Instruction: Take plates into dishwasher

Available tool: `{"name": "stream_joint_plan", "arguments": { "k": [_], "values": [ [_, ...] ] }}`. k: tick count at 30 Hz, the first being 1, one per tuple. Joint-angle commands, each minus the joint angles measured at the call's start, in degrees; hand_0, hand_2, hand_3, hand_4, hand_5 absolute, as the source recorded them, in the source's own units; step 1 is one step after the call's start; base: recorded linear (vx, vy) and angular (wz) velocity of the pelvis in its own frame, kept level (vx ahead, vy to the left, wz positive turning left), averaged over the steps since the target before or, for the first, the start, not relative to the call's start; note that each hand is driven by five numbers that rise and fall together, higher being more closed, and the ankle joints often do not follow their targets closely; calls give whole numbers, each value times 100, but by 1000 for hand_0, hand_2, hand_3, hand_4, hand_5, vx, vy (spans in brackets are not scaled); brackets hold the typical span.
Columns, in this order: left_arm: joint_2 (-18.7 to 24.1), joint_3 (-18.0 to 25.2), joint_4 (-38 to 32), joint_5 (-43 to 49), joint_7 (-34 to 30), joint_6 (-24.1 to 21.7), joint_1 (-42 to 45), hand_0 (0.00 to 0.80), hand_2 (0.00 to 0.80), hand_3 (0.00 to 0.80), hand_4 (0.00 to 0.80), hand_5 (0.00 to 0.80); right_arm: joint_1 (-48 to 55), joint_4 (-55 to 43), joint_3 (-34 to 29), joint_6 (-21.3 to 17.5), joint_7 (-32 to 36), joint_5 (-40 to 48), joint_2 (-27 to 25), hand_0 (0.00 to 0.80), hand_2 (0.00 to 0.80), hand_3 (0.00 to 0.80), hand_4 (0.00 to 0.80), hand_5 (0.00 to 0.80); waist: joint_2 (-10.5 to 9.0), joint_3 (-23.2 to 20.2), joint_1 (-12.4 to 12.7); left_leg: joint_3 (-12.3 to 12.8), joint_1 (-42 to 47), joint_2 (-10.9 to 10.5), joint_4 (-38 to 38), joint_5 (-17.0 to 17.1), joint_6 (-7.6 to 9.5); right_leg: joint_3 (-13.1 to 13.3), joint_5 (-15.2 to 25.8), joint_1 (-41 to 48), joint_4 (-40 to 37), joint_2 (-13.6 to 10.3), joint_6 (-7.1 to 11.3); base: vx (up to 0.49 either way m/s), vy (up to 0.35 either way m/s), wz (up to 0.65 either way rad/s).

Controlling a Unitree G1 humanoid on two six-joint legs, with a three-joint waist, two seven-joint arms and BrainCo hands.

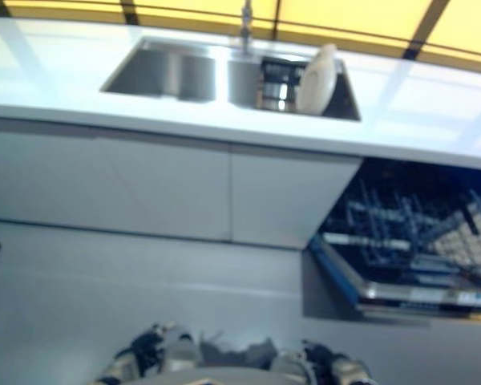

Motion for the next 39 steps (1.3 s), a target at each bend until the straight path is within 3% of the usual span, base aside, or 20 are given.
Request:
{"name": "stream_joint_plan", "arguments": {
  "k": [1, 3, 4, 5, 6, 7, 9, 10, 12, 14, 16, 18, 19, 21, 22, 24, 25, 28, 36, 39],
  "values": [
    [-250, -123, -74, 166, 32, -41, -126, 0, 0, 0, 0, 0, -203, -149, 103, -200, 117, 68, -185, 0, 0, 0, 0, 0, 12, 12, 110, -304, -921, 104, 502, 784, -129, -98, 383, 891, -562, 53, -109, 114, 47, 1],
    [-227, -141, -100, 179, 33, -37, -132, 0, 0, 0, 0, 0, -214, -147, 78, -202, 175, 132, -200, 0, 0, 0, 0, 0, -23, 37, 118, -346, -1003, 73, 768, 664, -73, -67, 336, 883, -465, 36, -101, 100, 73, 3],
    [-213, -143, -108, 212, 22, -18, -146, 0, 0, 0, 0, 0, -221, -129, 54, -218, 192, 153, -198, 0, 0, 0, 0, 0, -9, 38, 129, -261, -1058, 77, 861, 681, 79, -100, 401, 829, -414, 56, -129, 124, 74, 5],
    [-214, -147, -106, 218, 18, -9, -142, 0, 0, 0, 0, 0, -215, -124, 51, -220, 193, 156, -198, 0, 0, 0, 0, 0, -44, 42, 116, -377, -1043, 26, 925, 556, -7, -33, 289, 869, -367, 31, -99, 139, 147, 11],
    [-182, -159, -128, 378, -18, 32, -146, 0, 0, 0, 0, 0, -222, -91, 14, -221, 214, 226, -178, 0, 0, 0, 0, 0, -64, 17, 143, -284, -1087, -102, 945, 403, 245, -66, 378, 824, -160, 10, -51, 242, 153, 14],
    [-170, -170, -130, 487, -41, 45, -136, 0, 0, 0, 0, 0, -221, -69, -4, -200, 212, 263, -156, 0, 0, 0, 0, 0, -137, -1, 139, -392, -1036, -328, 932, 103, 301, 15, 415, 870, 150, -85, 102, 249, 246, 15],
    [-132, -217, -128, 628, -68, 79, -165, 0, 0, 0, 0, 0, -232, -50, -49, -206, 189, 397, -104, 0, 0, 0, 0, 0, -161, -127, 156, -345, -846, -786, 465, 23, 698, 132, 1186, 724, 900, -150, 453, 170, 260, 16],
    [-100, -269, -121, 618, -93, 140, -183, 0, 0, 0, 0, 0, -234, -69, -62, -237, 186, 454, -93, 0, 0, 0, 0, 0, -129, -164, 107, -450, -717, -963, 235, -36, 819, 271, 1507, 496, 1478, -87, 567, 148, 254, 14],
    [-43, -323, -180, 699, -27, 181, -183, 0, 0, 0, 0, 0, -254, -156, -50, -283, 171, 526, -108, 0, 0, 0, 0, 0, -34, -111, -100, -613, -407, -1103, -84, -118, 886, 529, 1892, -311, 2204, 45, 655, 164, 149, 8],
    [12, -358, -250, 545, 58, 169, -218, 0, 0, 0, 0, 0, -301, -164, -14, -370, 186, 555, -126, 0, 0, 0, 0, 0, -37, 12, -327, -507, -209, -1077, -186, -187, 805, 593, 1794, -782, 1814, 83, 623, 118, -17, 29],
    [56, -426, -253, 397, 49, 144, -345, 0, 0, 0, 0, 0, -335, -109, -41, -515, 199, 498, -141, 0, 0, 0, 0, 0, -92, 126, -492, -429, -131, -1034, -140, -234, 633, 451, 1778, -930, 899, -115, 569, 156, -127, 15],
    [32, -480, -180, 196, 31, 149, -478, 0, 0, 0, 0, 0, -297, -102, -79, -631, 182, 388, -154, 0, 0, 0, 0, 0, -145, 176, -585, -429, -24, -1018, -87, -341, 470, 164, 2090, -997, -95, -631, 556, 232, -211, 6],
    [22, -476, -144, 63, 45, 145, -515, 0, 0, 0, 0, 0, -255, -91, -149, -701, 215, 237, -169, 0, 0, 0, 0, 0, -158, 147, -674, -532, 179, -995, -113, -558, 331, 177, 2493, -1190, -635, -1040, 720, 294, -244, 9],
    [20, -476, -148, -156, 74, 172, -492, 0, 0, 0, 0, 0, -230, -101, -179, -732, 235, 42, -176, 0, 0, 0, 0, 0, -143, 132, -762, -636, 402, -983, -81, -844, 344, 147, 2943, -1422, -744, -1388, 879, 301, -175, 8],
    [25, -461, -161, -233, 100, 183, -467, 0, 0, 0, 0, 0, -222, -124, -182, -726, 237, -39, -177, 0, 0, 0, 0, 0, -141, 99, -737, -632, 411, -927, 62, -942, 353, 24, 2775, -1392, -761, -1429, 857, 260, -175, 3],
    [-15, -395, -155, -229, 207, 221, -375, 0, 0, 0, 0, 0, -233, -162, -153, -528, 194, -280, -164, 0, 0, 0, 0, 0, -139, 11, -649, -713, 420, -839, 385, -1138, 348, -240, 2525, -1157, -847, -1321, 842, 263, -222, -2],
    [-61, -338, -125, -265, 264, 172, -305, 0, 0, 0, 0, 0, -256, -171, -88, -401, 176, -300, -157, 0, 0, 0, 0, 0, -202, -36, -615, -717, 384, -909, 360, -990, 361, -361, 2544, -1144, -876, -1308, 731, 215, -208, 2],
    [-133, -249, -5, -77, 129, 72, -149, 0, 0, 0, 0, 0, -340, -55, -62, -391, 296, -185, -128, 0, 0, 0, 0, 0, -193, -198, -490, -822, 475, -957, 107, -847, 325, -449, 2413, -920, -1128, -1039, 676, 255, -162, 9],
    [-211, -354, 64, 270, 95, -26, -50, 0, 0, 0, 0, 0, -335, 79, -157, -506, 492, 94, -96, 0, 0, 0, 0, 0, -70, -303, -422, -826, 515, -960, -245, -625, 267, -432, 2103, -682, -1226, -643, 469, 196, -102, -8],
    [-166, -397, 45, 419, 68, -43, -50, 0, 0, 0, 0, 0, -292, 66, -173, -621, 586, 207, -107, 0, 0, 0, 0, 0, -71, -284, -457, -787, 429, -853, 21, -659, 202, -399, 1934, -619, -1195, -500, 316, 212, -101, 10]
  ]
}}
